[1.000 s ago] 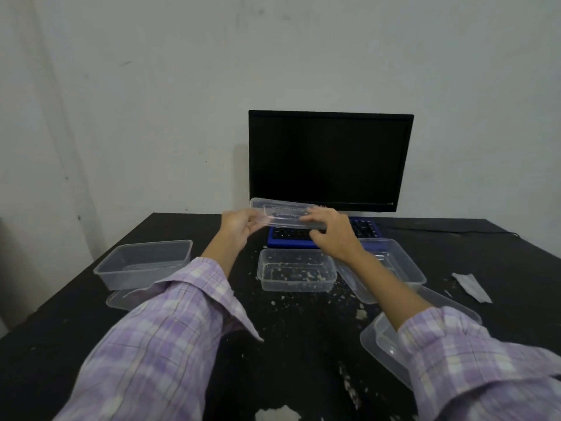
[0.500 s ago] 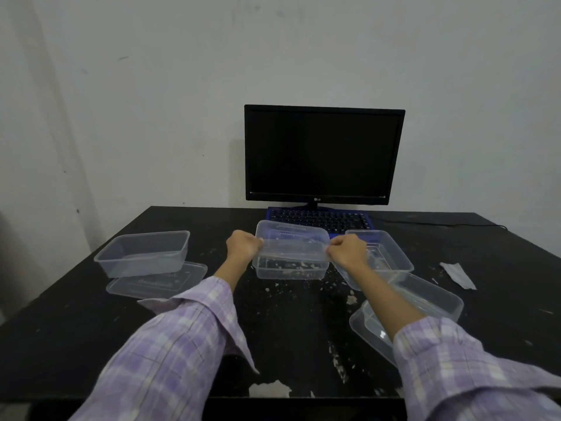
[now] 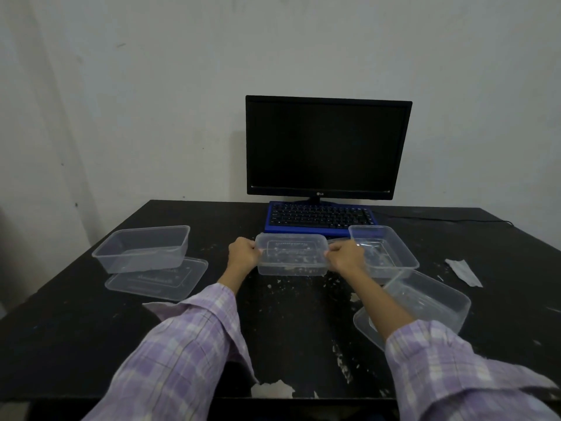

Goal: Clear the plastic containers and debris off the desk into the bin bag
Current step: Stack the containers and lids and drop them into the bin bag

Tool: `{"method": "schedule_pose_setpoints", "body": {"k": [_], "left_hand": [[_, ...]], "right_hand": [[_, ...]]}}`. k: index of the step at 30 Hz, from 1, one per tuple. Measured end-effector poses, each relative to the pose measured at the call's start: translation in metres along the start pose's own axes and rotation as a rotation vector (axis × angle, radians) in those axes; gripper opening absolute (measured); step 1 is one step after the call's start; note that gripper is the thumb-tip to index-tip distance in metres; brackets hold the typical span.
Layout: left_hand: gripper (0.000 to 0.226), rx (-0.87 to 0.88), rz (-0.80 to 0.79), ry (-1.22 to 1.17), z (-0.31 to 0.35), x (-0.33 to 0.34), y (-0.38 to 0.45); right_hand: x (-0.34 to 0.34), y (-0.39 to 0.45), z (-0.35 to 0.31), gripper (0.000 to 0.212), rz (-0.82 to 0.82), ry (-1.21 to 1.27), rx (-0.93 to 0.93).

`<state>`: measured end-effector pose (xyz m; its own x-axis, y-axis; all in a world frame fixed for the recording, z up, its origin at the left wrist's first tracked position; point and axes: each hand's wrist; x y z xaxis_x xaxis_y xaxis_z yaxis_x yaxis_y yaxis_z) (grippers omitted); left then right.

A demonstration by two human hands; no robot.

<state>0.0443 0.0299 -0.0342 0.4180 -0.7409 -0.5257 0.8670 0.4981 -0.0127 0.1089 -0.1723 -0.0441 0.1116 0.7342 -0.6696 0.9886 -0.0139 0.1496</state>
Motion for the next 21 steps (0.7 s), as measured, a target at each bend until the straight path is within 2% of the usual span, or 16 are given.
{"method": "schedule_pose_setpoints", "body": {"k": [2,5,8,12,17,21], "left_hand": [[0.004,-0.008,-0.016,0.026,0.002,0.000,0.003],[0.009,-0.008,-0.016,0.036,-0.001,0.003,0.007],[0.015,-0.014,-0.035,0.032,-0.007,0.006,0.006],[0.021,-0.014,-0.040,0.000,-0.010,0.008,0.006],[0.021,-0.002,-0.045,0.009,-0.008,0.005,0.001],[0.018,0.032,-0.065,-0.025,-0.006,-0.001,-0.002]], "right_hand": [[0.001,0.002,0.003,0.019,0.006,0.021,0.014],[0.002,0.003,0.002,0.017,-0.002,0.034,0.026],[0.006,0.004,0.004,0.025,-0.002,0.032,0.026],[0.008,0.007,0.007,0.018,0.002,0.034,0.047],[0.008,0.006,0.002,0.018,-0.008,-0.061,0.031],[0.004,0.007,-0.003,0.030,-0.059,-0.117,0.053]]}}
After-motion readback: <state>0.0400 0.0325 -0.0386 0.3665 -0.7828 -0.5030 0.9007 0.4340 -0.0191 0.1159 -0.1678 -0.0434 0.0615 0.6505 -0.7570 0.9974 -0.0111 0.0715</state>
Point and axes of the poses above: each hand's wrist, its own y-axis towards the middle knuckle, its own x-axis out of the palm, z = x × y, and after that the axes turned 3 degrees about z, right-handed
